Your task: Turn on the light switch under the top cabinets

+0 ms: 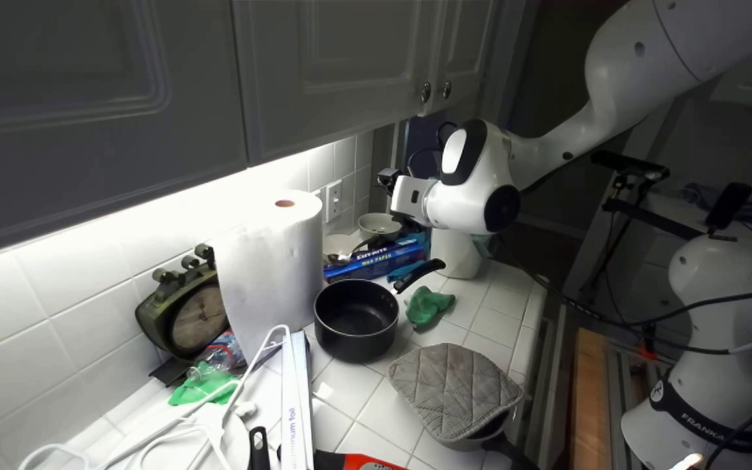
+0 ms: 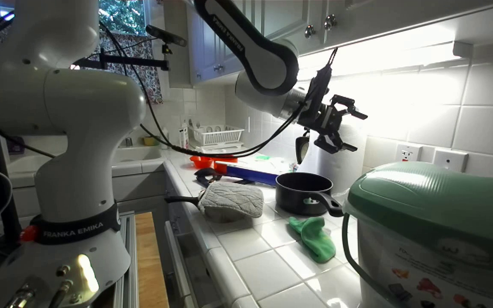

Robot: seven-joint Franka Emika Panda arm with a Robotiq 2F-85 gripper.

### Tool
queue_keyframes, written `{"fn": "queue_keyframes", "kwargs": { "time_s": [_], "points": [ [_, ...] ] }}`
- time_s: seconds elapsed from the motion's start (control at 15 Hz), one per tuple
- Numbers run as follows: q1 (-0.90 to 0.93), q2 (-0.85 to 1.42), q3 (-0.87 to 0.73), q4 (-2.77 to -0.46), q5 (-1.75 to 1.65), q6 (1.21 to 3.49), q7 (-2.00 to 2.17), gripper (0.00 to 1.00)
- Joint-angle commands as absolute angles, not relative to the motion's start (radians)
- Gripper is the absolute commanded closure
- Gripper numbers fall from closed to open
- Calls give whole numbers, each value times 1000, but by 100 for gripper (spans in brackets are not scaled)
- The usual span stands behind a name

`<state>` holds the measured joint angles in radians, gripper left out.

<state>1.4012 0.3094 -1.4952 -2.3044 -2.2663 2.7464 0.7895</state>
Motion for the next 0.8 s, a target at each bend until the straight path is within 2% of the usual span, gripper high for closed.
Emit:
{"fn": "queue_keyframes", "kwargs": {
  "time_s": [0.0, 0.33, 0.73],
  "points": [
    [1579, 351, -1686, -2324, -2121, 2868, 683, 0],
    [1718, 531, -1907, -2362, -1895, 3176, 580, 0],
    [1667, 750, -1940, -2424, -1845, 3560, 711, 0]
  ]
}}
